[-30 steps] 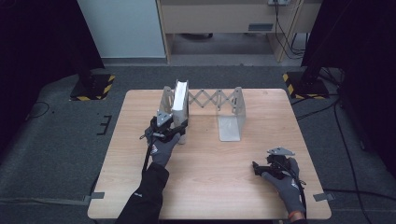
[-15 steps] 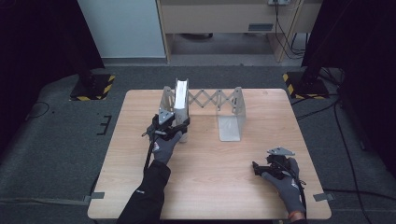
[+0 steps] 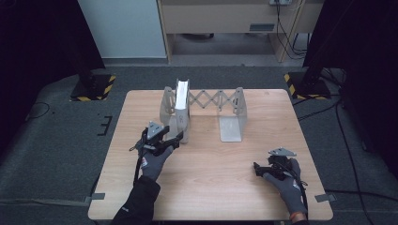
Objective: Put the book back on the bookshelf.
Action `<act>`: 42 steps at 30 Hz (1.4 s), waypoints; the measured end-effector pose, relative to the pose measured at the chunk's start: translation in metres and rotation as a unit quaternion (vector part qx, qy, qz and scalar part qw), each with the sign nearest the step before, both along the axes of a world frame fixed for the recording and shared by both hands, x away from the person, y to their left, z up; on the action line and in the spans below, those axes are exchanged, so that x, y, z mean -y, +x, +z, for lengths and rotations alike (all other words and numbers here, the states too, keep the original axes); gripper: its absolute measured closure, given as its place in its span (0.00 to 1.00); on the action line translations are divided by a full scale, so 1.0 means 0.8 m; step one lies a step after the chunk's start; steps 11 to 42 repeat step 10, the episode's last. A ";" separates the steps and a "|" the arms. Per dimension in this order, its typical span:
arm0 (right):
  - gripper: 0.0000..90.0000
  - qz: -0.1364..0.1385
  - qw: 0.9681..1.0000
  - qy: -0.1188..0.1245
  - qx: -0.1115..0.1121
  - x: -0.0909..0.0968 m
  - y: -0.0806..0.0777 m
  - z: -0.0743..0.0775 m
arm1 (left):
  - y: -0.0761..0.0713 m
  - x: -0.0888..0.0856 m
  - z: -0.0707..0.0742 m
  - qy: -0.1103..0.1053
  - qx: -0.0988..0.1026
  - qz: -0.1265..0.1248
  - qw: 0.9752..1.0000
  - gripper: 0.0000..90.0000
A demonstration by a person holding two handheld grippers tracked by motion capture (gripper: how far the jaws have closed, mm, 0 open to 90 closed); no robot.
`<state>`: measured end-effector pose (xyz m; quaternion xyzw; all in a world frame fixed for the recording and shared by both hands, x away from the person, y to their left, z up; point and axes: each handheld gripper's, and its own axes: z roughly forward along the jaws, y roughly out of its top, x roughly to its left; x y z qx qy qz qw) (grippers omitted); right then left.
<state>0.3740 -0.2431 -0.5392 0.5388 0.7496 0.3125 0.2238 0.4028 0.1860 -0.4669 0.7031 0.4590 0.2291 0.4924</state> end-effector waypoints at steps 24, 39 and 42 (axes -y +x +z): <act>0.09 0.003 1.000 0.002 0.004 0.000 -0.001 0.001 | -0.043 -0.038 -0.040 0.053 -0.040 -0.008 0.998 0.34; 0.09 0.003 1.000 0.002 0.004 0.000 -0.001 0.001 | -0.043 -0.038 -0.040 0.053 -0.040 -0.008 0.998 0.34; 0.09 0.003 1.000 0.002 0.004 0.000 -0.001 0.001 | -0.043 -0.038 -0.040 0.053 -0.040 -0.008 0.998 0.34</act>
